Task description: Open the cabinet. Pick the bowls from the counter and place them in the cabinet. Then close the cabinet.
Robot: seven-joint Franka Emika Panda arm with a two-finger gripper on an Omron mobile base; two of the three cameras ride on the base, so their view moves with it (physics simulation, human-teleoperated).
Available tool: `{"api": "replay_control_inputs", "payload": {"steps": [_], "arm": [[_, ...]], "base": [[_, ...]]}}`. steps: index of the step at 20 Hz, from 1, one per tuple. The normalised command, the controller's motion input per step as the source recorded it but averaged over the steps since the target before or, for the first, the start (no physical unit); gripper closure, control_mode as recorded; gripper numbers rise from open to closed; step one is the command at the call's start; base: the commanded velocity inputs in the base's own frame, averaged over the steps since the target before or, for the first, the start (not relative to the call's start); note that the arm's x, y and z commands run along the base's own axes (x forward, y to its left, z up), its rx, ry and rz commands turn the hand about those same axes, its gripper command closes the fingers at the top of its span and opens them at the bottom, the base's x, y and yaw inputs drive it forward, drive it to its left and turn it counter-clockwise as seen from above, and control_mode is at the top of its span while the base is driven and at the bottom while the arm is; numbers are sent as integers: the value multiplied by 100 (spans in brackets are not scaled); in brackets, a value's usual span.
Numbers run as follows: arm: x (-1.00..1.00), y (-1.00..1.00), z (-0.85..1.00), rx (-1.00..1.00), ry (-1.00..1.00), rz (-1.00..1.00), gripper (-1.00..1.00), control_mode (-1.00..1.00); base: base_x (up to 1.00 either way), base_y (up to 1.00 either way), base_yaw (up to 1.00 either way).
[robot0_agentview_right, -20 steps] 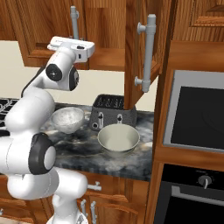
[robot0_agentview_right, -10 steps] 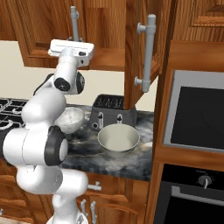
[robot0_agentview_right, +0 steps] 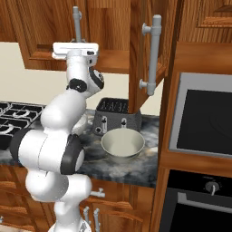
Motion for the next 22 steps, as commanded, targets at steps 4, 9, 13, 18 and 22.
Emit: {"api": "replay_control_inputs", "payload": {"steps": [4,9,13,18,22], "arm": [[-1,86,36,-30,37,0,100,-100],[-33,100,42,-30,32,-1,100,-100],[-50,100,32,-17,27,-8,100,-100],[-72,100,18,-8,23,-11,100,-100],[-83,100,16,-6,21,-13,100,-100]], "base": [[0,0,0],[0,0,0],[0,0,0],[0,0,0],[0,0,0]]}}
